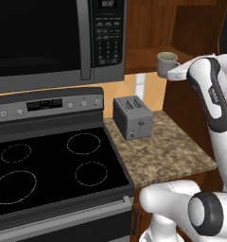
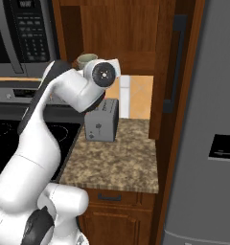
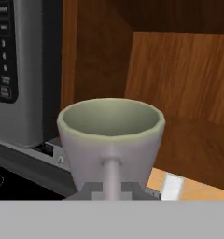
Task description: Gather all objects into one cabinet and sort the glasses and bowls to opposite sides.
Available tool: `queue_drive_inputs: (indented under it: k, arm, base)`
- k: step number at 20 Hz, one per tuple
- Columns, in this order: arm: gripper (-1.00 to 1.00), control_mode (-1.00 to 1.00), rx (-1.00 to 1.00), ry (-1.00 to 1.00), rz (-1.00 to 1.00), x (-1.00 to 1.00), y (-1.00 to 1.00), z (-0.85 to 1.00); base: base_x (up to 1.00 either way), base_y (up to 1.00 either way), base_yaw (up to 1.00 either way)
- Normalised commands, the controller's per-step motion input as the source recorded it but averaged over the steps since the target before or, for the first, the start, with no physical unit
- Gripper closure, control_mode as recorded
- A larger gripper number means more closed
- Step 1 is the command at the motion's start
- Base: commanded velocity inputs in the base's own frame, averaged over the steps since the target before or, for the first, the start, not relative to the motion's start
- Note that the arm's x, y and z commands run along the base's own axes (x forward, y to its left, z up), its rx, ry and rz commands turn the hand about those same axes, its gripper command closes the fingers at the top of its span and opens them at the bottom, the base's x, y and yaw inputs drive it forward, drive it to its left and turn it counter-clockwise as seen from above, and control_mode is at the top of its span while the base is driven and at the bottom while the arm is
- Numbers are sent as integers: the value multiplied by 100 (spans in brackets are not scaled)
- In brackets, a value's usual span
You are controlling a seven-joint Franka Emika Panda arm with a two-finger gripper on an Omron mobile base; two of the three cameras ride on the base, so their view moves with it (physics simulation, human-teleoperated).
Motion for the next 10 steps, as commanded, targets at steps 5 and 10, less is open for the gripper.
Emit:
queue_drive_inputs:
  k: [5, 10]
  arm:
    - [100, -100, -5, 0, 0, -100, 0, 0]
    - [100, -100, -7, 0, 0, -100, 26, 0]
  base:
    - [0, 0, 0]
    - [0, 0, 0]
